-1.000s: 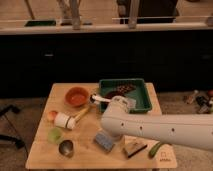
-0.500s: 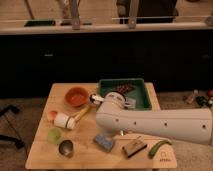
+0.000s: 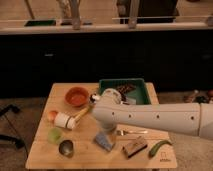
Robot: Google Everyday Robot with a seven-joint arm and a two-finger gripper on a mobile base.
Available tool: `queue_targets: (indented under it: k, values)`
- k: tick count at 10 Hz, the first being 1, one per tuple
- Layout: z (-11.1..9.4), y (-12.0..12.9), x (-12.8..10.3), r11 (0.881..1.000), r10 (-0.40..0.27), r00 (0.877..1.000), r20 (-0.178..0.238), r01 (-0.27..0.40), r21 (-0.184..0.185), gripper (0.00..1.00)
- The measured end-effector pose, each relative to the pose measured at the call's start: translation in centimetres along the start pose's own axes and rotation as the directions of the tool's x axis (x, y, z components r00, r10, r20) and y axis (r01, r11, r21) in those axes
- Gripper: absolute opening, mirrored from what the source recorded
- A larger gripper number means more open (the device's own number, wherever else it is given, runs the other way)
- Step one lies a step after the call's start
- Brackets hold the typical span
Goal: Wipe red bowl with sponge
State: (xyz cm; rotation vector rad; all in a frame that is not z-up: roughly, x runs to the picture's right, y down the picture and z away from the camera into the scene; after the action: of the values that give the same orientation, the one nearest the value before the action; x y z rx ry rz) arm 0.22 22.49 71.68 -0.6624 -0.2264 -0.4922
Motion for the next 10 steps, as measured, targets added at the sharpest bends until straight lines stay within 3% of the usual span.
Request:
queue_targets:
  k: [1, 5, 7, 10]
  values:
    - [0.6, 0.1, 0.1, 0.994, 0.104, 0.994, 0.014, -0.104, -0.014, 0.80]
    - [2.2, 0.2, -1.2, 0.963, 0.268, 0.963, 0.032, -0.267, -0.024, 0.80]
    - [3.1, -0.1, -2.3, 0.929, 0.370, 0.929, 0.018, -0.370, -0.003, 0.80]
    - [3.6, -0.4, -2.0, 0.889, 0.454, 0.890, 0.031, -0.455, 0.050, 0.80]
